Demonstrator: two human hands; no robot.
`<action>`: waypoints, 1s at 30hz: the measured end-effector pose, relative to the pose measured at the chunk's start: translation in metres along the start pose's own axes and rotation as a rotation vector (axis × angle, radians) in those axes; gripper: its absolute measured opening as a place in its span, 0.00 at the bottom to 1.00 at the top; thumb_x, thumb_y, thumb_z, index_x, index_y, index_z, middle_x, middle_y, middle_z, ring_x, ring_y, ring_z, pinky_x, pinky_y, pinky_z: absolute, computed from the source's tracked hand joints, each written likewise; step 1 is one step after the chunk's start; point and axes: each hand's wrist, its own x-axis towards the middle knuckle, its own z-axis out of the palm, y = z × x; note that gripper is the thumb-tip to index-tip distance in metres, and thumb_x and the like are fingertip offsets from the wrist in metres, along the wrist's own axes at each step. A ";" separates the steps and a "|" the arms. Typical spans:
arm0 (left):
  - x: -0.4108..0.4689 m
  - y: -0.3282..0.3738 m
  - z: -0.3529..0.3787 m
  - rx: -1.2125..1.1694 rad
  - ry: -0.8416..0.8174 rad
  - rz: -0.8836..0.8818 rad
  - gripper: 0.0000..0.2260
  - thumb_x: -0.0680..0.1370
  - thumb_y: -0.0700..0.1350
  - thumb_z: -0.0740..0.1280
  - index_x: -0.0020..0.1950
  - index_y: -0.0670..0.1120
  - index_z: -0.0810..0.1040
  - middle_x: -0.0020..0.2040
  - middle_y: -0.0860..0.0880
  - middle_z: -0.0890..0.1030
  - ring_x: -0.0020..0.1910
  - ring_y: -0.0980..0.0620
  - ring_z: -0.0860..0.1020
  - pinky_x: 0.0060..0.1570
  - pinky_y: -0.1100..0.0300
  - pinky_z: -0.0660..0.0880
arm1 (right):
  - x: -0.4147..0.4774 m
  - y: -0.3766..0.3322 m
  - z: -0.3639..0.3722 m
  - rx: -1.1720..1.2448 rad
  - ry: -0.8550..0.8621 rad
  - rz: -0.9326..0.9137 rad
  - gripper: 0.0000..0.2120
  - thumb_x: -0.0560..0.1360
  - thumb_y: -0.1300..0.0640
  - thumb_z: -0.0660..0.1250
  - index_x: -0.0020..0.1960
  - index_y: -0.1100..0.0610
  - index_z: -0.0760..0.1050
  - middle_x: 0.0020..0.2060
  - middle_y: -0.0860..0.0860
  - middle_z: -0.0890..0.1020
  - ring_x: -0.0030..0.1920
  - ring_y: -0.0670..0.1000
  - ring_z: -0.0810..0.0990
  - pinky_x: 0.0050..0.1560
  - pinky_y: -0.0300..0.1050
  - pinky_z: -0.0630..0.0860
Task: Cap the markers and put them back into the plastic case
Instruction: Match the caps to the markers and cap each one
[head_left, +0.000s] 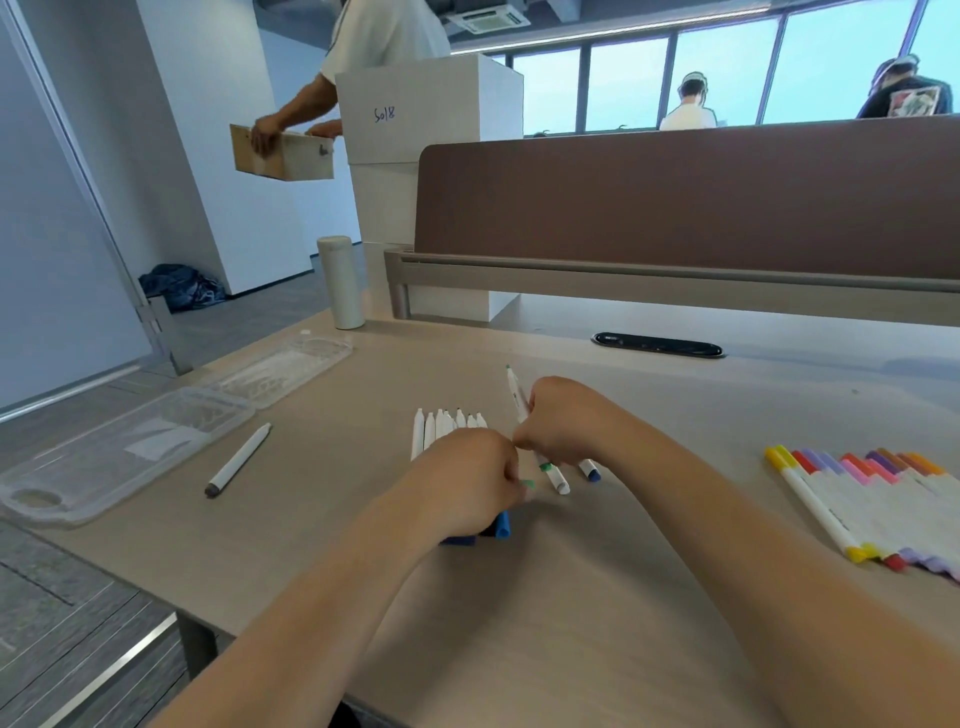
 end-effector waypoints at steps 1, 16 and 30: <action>0.001 -0.003 -0.002 -0.080 0.037 -0.011 0.15 0.78 0.52 0.67 0.44 0.40 0.81 0.39 0.41 0.79 0.39 0.48 0.74 0.35 0.59 0.62 | 0.000 0.001 0.000 0.001 0.002 -0.001 0.06 0.72 0.59 0.67 0.41 0.59 0.71 0.33 0.54 0.74 0.31 0.51 0.72 0.33 0.44 0.68; 0.020 -0.054 -0.026 -1.322 0.481 -0.364 0.04 0.80 0.41 0.66 0.53 0.44 0.79 0.38 0.45 0.86 0.35 0.50 0.77 0.32 0.58 0.67 | -0.034 -0.025 -0.011 0.203 -0.264 -0.222 0.11 0.77 0.56 0.62 0.50 0.65 0.77 0.29 0.54 0.81 0.28 0.51 0.75 0.31 0.40 0.72; 0.013 -0.048 -0.024 -1.239 0.465 -0.339 0.03 0.79 0.43 0.66 0.51 0.46 0.79 0.40 0.49 0.86 0.42 0.50 0.85 0.38 0.56 0.72 | -0.034 -0.029 -0.005 0.142 -0.318 -0.270 0.12 0.79 0.55 0.62 0.53 0.62 0.78 0.31 0.56 0.81 0.31 0.52 0.75 0.32 0.40 0.71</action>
